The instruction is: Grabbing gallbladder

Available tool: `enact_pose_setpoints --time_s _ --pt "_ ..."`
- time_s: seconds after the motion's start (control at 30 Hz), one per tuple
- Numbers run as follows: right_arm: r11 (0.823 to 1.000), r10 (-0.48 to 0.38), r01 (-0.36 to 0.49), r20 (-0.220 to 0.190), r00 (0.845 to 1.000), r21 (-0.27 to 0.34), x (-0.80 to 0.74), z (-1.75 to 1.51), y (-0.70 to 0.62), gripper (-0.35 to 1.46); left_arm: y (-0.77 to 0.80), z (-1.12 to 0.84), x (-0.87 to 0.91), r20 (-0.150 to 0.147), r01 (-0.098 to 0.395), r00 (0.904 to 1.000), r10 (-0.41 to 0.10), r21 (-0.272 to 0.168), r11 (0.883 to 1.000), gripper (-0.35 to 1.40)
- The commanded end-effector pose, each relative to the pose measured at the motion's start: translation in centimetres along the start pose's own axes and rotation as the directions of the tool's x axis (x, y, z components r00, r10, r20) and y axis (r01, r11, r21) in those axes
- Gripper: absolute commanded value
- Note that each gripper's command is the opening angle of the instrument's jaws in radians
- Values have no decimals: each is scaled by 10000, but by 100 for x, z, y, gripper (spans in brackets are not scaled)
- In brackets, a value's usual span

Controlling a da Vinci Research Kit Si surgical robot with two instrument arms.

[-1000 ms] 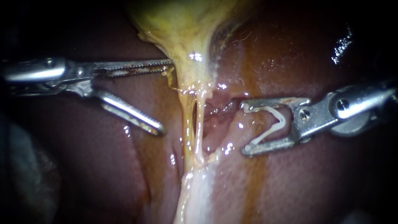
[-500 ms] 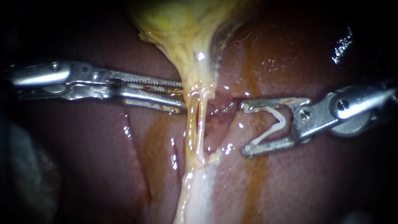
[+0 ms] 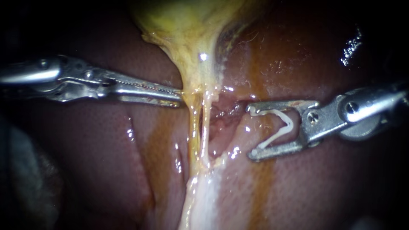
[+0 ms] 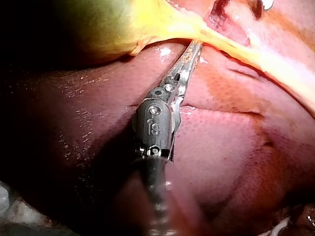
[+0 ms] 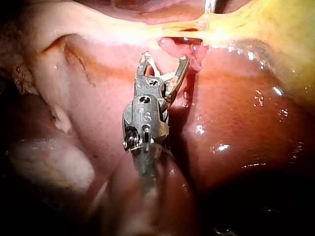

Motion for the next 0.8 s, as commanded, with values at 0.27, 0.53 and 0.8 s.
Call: enact_pose_setpoints --time_s 0.27,0.53,0.8 --pt "10000 1 -1 0 10000 -2 0 0 0 50 0 -37 36 229 602 9980 -592 -468 9971 -35" --pt "10000 2 -2 0 10000 -3 0 0 0 50 -7 -67 52 202 689 9975 -683 -329 9971 -35" --pt "10000 1 -1 0 10000 -2 0 0 0 50 -7 -68 51 200 747 9971 -741 -303 9967 -35"
